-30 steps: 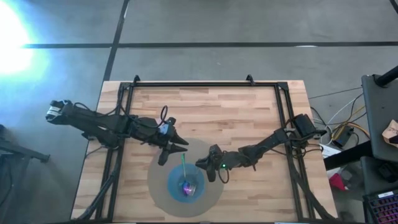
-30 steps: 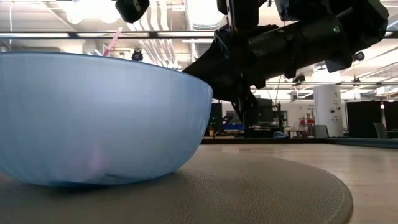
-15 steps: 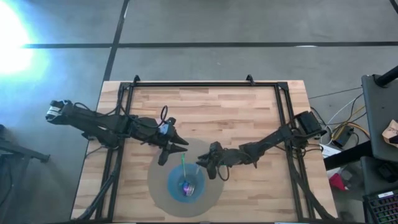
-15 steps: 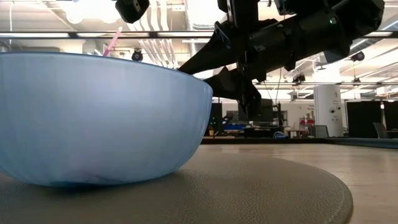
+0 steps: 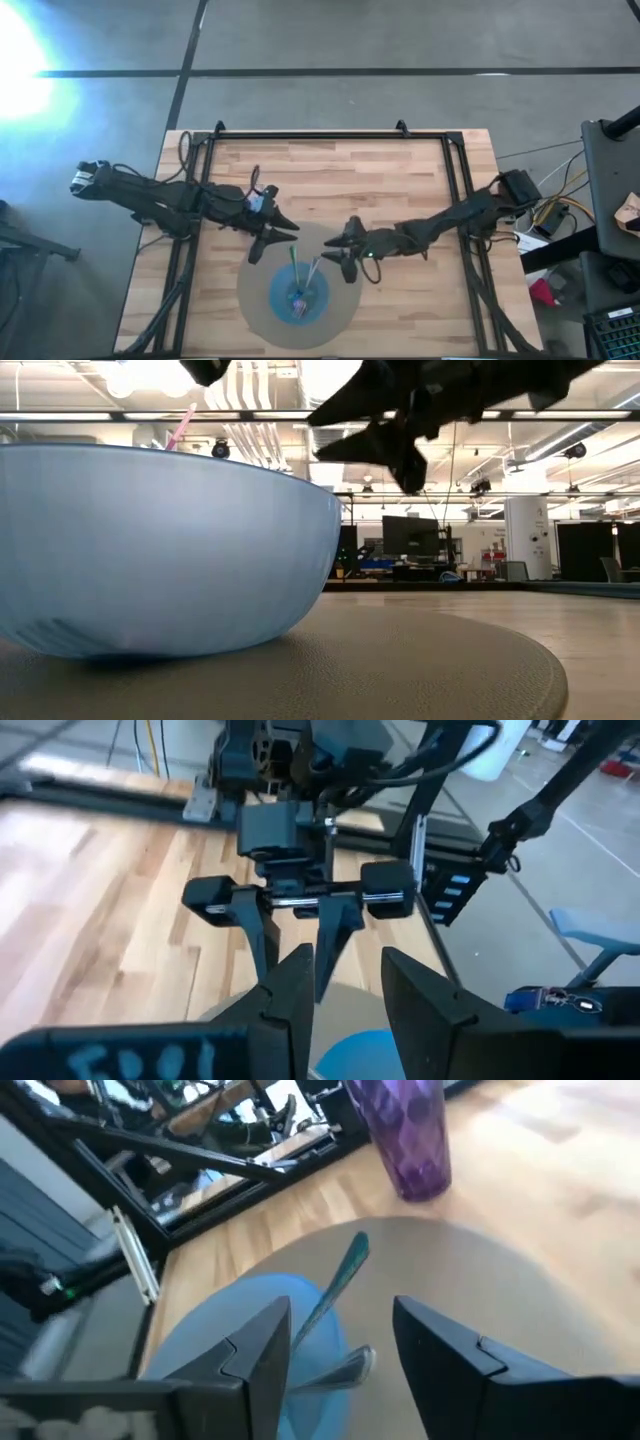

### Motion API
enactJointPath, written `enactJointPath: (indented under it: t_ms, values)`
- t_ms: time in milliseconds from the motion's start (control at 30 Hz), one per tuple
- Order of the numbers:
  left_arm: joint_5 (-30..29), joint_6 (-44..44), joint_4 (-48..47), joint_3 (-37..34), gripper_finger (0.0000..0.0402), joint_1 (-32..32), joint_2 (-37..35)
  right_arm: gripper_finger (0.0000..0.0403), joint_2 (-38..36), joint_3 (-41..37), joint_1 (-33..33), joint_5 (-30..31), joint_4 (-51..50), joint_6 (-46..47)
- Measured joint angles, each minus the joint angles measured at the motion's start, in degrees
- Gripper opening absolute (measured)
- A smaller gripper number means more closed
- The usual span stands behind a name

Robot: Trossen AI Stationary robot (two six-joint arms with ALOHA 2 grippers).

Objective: Pick & Place Utensil
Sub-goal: Return to Home Position

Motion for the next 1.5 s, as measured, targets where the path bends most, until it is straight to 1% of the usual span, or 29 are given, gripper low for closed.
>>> enactJointPath:
  t_ms: [167, 233, 367, 467, 600, 700, 833, 1000, 1200, 1367, 1500]
  values:
    - [-0.23, 2.36, -0.44, 0.0, 0.011, 0.01, -4.4, 0.0163, -7.8, -0.02, -0.29, 0.0, -7.16, -7.92]
    - [-1.43, 3.68, -1.28, 0.0, 0.0106, 0.0, -6.57, 0.0159, -11.33, -0.04, -0.38, 0.02, -9.87, -12.14]
    - [-4.39, 6.75, -3.98, 0.0, 0.0088, 0.04, -11.02, 0.0146, -19.18, -0.09, -0.9, -0.2, -15.41, -20.04]
    - [-6.43, 7.86, -7.07, 0.0, 0.0068, 0.11, -14.07, 0.0132, -25.42, -0.11, -1.99, -2.47, -18.64, -23.94]
    - [-7.15, 8.6, -9.05, -1.38, 0.0034, 0.11, -17.87, 0.0101, -32.93, -0.13, -4.05, -5.86, -22.42, -26.58]
    - [-7.96, 8.68, -9.24, -3.05, 0.0007, 0.09, -20.54, 0.0065, -37.92, -0.13, -5.69, -7.08, -25.38, -28.12]
    - [-9.75, 8.69, -9.44, -5.58, 0.0002, 0.12, -24.5, 0.0016, -43.93, -0.22, -7.26, -7.09, -28.87, -30.62]
    - [-9.9, 8.94, -9.5, -7.97, 0.0, 0.11, -29.93, 0.0008, -50.73, -0.26, -7.94, -7.08, -32.94, -32.11]
    - [-9.09, 10.22, -9.97, -11.33, 0.0, 0.11, -36.32, 0.0008, -57.92, -1.12, -7.9, -7.08, -40.36, -34.33]
    - [-7.98, 10.53, -9.83, -15.85, 0.0, 0.11, -41.54, 0.0008, -62.64, -5.48, -7.9, -7.1, -41.41, -33.83]
    - [-6.8, 11.48, -10.77, -20.96, 0.0, 0.12, -45.85, 0.0008, -66.65, -11.25, -7.88, -7.27, -41.31, -33.67]
